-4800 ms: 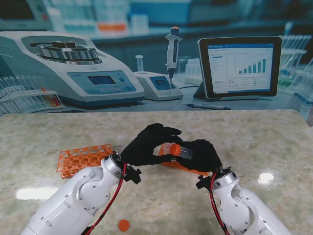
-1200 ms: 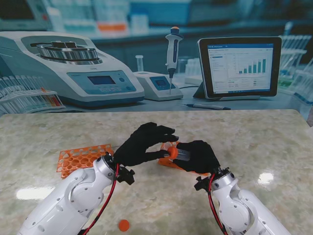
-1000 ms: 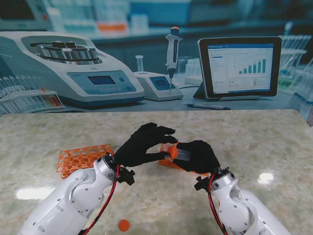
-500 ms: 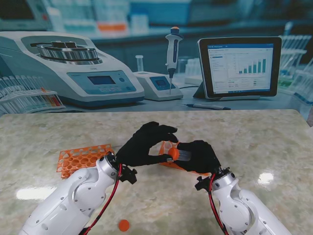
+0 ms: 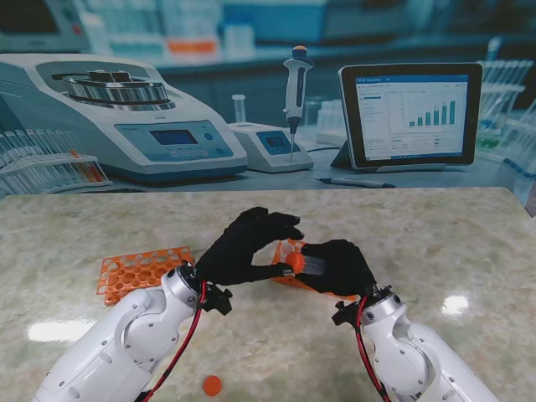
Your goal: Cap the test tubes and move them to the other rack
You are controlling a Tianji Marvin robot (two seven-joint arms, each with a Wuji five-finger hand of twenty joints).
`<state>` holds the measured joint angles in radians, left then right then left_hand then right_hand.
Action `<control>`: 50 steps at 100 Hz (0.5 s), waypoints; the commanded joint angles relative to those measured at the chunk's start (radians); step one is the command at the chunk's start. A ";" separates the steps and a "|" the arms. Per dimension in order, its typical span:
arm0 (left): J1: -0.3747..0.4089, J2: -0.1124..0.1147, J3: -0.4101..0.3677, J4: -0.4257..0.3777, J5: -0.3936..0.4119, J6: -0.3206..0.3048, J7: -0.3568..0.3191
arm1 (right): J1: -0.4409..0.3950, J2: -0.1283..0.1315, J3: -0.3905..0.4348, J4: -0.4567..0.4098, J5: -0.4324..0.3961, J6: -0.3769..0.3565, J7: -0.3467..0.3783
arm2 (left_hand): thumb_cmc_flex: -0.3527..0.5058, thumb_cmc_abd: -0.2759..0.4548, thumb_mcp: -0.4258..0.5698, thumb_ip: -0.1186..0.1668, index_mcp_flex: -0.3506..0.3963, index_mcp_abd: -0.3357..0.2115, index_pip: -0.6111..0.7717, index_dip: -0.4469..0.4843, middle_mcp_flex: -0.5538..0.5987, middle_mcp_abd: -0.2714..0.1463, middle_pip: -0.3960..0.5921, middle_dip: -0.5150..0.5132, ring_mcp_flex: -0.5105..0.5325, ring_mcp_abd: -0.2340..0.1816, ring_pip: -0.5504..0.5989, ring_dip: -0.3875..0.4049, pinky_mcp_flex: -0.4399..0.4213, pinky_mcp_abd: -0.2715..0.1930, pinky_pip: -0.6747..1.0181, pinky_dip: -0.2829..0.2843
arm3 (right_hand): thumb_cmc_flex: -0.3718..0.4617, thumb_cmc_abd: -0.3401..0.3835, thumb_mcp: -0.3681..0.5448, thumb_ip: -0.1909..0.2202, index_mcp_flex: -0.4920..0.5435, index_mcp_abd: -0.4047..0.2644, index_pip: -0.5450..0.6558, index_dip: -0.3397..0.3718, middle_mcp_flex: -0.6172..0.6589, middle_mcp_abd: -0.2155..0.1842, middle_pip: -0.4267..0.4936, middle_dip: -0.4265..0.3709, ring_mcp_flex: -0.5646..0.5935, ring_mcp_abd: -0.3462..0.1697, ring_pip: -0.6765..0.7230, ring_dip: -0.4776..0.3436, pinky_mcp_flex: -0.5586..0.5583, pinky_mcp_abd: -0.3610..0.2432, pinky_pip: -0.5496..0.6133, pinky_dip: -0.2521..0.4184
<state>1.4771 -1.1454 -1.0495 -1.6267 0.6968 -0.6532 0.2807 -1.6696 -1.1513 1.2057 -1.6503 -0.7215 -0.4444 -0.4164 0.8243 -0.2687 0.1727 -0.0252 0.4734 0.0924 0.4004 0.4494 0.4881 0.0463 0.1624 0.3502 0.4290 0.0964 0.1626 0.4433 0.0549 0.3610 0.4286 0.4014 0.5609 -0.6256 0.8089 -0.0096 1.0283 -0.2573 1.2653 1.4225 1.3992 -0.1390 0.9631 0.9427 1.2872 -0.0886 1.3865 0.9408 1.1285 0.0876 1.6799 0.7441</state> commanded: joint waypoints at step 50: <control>0.017 0.003 -0.002 -0.016 0.051 0.014 0.029 | 0.017 -0.005 -0.021 -0.006 -0.018 0.020 -0.012 | 0.023 -0.060 -0.033 -0.007 0.000 0.018 -0.007 0.009 -0.024 -0.005 -0.001 0.017 -0.022 -0.014 0.007 0.013 0.001 -0.011 -0.019 0.042 | 0.026 0.020 0.012 -0.011 0.013 -0.064 0.057 0.034 0.021 -0.001 -0.006 0.017 0.034 -0.063 0.030 0.005 0.017 -0.014 0.034 -0.006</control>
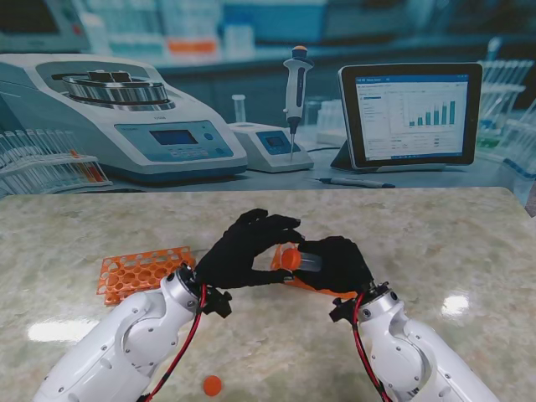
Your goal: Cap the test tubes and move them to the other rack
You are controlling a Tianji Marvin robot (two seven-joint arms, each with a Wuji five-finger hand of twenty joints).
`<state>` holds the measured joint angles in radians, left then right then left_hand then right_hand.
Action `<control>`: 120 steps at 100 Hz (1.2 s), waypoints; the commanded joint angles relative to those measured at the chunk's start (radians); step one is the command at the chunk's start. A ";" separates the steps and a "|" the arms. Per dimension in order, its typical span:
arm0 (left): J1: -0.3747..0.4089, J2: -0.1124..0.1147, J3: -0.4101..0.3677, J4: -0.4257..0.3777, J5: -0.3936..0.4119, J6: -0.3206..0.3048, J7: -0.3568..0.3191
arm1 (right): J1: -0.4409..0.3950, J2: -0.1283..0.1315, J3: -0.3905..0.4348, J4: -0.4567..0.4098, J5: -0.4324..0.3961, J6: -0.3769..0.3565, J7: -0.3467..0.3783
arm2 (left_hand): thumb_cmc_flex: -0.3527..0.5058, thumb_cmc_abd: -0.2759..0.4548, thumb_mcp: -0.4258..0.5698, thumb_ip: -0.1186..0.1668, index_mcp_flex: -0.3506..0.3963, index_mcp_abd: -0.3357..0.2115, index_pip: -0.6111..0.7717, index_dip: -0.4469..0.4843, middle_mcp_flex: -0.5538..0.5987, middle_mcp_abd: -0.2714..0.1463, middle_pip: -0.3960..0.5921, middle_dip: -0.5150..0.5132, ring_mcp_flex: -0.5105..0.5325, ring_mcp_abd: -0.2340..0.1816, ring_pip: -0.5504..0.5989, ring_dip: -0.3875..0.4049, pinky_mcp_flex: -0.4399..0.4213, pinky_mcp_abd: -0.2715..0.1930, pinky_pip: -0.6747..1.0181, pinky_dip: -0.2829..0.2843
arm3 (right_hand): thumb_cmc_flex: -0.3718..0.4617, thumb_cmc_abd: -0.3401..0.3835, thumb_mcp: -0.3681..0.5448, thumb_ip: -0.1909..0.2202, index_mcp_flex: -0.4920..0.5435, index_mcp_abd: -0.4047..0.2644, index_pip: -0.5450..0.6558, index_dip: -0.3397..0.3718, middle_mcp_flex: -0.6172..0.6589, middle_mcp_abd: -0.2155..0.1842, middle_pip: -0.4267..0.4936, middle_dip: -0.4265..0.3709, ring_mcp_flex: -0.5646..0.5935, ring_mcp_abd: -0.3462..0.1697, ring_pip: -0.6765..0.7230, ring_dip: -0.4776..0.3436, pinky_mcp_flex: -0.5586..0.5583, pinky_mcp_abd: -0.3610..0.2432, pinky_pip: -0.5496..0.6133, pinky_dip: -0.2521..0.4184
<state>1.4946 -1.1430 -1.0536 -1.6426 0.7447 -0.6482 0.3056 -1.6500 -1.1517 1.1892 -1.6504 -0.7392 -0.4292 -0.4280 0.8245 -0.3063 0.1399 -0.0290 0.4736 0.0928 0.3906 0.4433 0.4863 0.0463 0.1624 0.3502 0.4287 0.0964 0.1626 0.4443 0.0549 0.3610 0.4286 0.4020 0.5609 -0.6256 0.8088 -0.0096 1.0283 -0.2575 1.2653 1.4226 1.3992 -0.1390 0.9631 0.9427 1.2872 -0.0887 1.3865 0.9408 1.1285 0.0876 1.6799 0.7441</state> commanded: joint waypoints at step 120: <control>-0.030 -0.011 0.033 0.030 -0.027 0.004 0.018 | -0.010 -0.004 -0.010 -0.013 0.007 0.003 0.007 | 0.466 0.121 -0.018 0.044 0.266 -0.128 0.258 -0.046 0.123 -0.058 0.039 0.020 0.093 -0.016 0.053 0.035 0.030 0.005 0.024 0.022 | 0.026 0.023 0.010 -0.012 0.013 -0.066 0.055 0.035 0.020 -0.003 -0.006 0.018 0.034 -0.063 0.030 0.005 0.017 -0.014 0.034 -0.006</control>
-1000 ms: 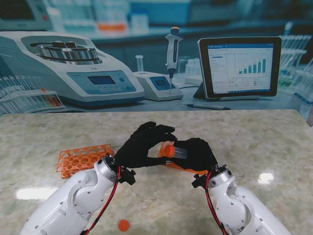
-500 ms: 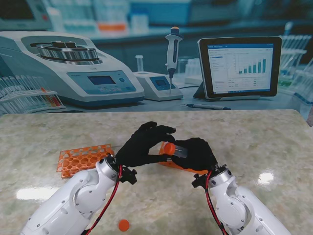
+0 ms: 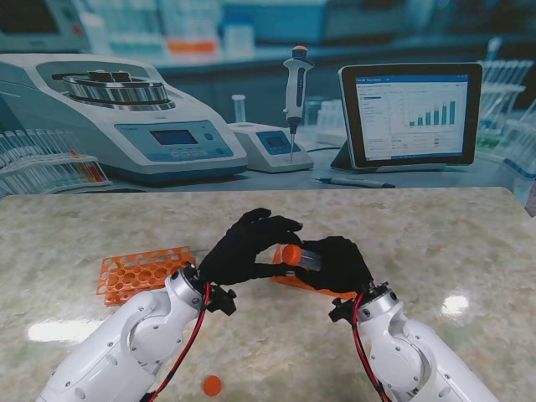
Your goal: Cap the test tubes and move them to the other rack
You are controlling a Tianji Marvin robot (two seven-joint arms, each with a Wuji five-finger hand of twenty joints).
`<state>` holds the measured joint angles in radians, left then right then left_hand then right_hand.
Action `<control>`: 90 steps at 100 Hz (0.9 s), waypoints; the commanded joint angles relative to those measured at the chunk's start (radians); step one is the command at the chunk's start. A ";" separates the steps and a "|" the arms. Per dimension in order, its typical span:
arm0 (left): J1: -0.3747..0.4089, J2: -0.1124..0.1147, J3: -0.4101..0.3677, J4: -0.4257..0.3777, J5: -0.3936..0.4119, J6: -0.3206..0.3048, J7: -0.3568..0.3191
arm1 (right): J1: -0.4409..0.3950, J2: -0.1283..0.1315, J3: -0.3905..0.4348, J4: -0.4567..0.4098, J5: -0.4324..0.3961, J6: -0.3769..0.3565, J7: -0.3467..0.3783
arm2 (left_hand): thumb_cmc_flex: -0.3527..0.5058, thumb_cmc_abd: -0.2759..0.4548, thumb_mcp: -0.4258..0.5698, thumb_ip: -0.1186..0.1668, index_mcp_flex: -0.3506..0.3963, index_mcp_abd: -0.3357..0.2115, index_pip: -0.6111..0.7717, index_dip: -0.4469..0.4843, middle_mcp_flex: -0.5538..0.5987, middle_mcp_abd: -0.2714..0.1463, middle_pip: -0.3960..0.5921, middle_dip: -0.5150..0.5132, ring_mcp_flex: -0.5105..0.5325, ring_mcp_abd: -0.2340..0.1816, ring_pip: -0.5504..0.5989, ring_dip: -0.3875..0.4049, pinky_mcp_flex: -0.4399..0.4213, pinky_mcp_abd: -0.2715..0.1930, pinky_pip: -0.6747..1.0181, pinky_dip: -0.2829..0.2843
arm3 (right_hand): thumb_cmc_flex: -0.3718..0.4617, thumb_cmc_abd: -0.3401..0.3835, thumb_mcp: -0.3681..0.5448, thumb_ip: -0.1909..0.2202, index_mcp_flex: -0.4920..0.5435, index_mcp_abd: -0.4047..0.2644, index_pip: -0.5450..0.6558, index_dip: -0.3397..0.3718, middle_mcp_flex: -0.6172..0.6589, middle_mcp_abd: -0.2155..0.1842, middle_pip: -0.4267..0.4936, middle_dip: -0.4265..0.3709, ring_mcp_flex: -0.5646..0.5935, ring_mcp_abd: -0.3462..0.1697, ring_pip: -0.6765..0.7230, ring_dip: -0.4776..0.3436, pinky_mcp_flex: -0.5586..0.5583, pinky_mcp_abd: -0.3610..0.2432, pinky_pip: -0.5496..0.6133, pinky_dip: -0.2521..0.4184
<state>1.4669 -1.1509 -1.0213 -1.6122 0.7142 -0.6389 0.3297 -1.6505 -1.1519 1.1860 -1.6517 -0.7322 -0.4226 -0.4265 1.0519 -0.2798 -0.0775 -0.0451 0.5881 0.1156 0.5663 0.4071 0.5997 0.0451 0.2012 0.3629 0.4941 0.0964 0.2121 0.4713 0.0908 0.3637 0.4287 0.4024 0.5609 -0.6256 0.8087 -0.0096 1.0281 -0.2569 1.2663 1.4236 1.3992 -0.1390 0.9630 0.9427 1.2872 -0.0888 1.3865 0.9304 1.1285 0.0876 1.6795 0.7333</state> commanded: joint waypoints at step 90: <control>-0.011 0.005 0.000 0.018 0.033 -0.071 -0.021 | -0.012 -0.003 -0.002 -0.017 0.003 -0.007 0.016 | 0.239 -0.028 0.571 0.003 0.097 -0.395 -0.005 -0.046 -0.008 -0.055 -0.031 -0.044 -0.009 -0.030 -0.026 -0.034 -0.020 -0.014 0.030 -0.029 | 0.024 0.021 0.010 -0.013 0.012 -0.070 0.052 0.036 0.020 -0.004 -0.006 0.017 0.034 -0.063 0.030 0.016 0.017 -0.014 0.034 0.005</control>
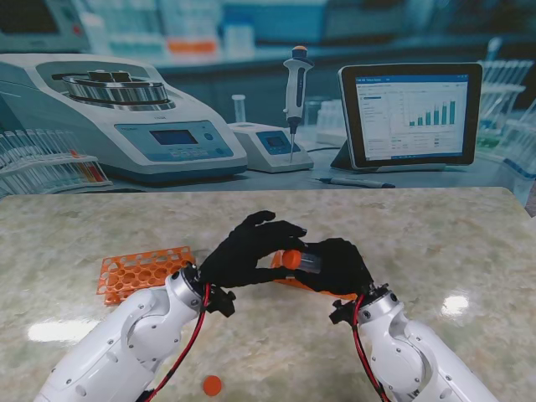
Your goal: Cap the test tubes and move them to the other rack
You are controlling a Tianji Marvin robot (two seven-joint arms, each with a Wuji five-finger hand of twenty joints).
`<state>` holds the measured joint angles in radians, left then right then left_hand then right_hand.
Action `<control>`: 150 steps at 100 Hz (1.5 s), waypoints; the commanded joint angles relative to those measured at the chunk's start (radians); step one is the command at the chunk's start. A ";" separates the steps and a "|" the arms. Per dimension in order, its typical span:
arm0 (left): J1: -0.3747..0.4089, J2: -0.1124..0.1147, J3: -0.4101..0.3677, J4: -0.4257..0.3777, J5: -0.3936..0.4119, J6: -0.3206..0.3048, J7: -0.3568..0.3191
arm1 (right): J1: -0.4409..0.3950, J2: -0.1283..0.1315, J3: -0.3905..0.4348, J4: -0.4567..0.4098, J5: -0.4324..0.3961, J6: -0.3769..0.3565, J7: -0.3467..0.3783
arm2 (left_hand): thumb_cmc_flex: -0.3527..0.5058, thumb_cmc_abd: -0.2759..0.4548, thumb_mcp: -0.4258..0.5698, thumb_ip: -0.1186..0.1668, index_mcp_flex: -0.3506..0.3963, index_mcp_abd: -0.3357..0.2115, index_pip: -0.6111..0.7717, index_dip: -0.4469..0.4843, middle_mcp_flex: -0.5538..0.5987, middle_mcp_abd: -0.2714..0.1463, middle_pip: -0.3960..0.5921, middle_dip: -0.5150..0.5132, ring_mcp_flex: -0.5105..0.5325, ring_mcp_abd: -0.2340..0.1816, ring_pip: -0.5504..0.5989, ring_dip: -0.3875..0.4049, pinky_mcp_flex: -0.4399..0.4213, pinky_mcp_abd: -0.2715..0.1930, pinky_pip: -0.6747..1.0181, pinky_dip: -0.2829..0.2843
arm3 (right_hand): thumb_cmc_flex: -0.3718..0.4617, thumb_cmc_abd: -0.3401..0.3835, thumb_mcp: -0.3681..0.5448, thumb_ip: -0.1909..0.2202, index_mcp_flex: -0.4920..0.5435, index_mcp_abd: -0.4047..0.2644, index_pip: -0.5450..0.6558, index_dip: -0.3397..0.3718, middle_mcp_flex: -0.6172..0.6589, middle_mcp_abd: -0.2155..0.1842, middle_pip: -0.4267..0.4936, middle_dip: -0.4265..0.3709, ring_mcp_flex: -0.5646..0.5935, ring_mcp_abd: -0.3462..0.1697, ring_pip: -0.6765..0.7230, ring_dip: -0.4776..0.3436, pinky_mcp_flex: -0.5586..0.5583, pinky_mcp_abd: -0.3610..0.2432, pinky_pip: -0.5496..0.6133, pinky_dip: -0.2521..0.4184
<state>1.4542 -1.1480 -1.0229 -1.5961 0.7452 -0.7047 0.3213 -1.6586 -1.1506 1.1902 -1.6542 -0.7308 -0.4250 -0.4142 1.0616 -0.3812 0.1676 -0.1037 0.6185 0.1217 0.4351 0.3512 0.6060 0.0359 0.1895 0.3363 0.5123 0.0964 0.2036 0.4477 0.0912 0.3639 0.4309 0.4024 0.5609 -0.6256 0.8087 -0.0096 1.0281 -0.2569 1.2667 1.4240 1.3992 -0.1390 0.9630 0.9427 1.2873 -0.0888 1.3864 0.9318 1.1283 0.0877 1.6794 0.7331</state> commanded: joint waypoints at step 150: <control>0.071 0.021 -0.078 -0.066 0.017 -0.059 -0.073 | -0.004 -0.003 -0.010 -0.015 0.010 -0.003 0.015 | 0.229 0.160 0.290 0.054 -0.024 -0.359 0.021 -0.048 -0.037 -0.042 -0.039 -0.039 -0.057 -0.019 -0.040 -0.029 -0.036 -0.019 -0.006 -0.031 | 0.023 0.025 0.006 -0.015 0.012 -0.074 0.050 0.037 0.018 -0.004 -0.008 0.017 0.034 -0.062 0.028 0.013 0.016 -0.014 0.029 0.003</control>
<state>1.5189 -1.1304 -1.0956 -1.6485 0.7626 -0.7623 0.2463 -1.6564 -1.1509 1.1831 -1.6630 -0.7243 -0.4279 -0.4012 1.2187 -0.2758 0.5071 -0.0771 0.6158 -0.2951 0.4972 0.3233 0.5945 0.0122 0.1747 0.3212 0.4884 0.0964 0.1869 0.4337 0.0764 0.3637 0.4309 0.3899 0.5609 -0.6256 0.8085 -0.0097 1.0279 -0.2573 1.2660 1.4244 1.3992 -0.1390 0.9629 0.9429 1.2872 -0.0890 1.3864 0.9317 1.1281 0.0877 1.6792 0.7330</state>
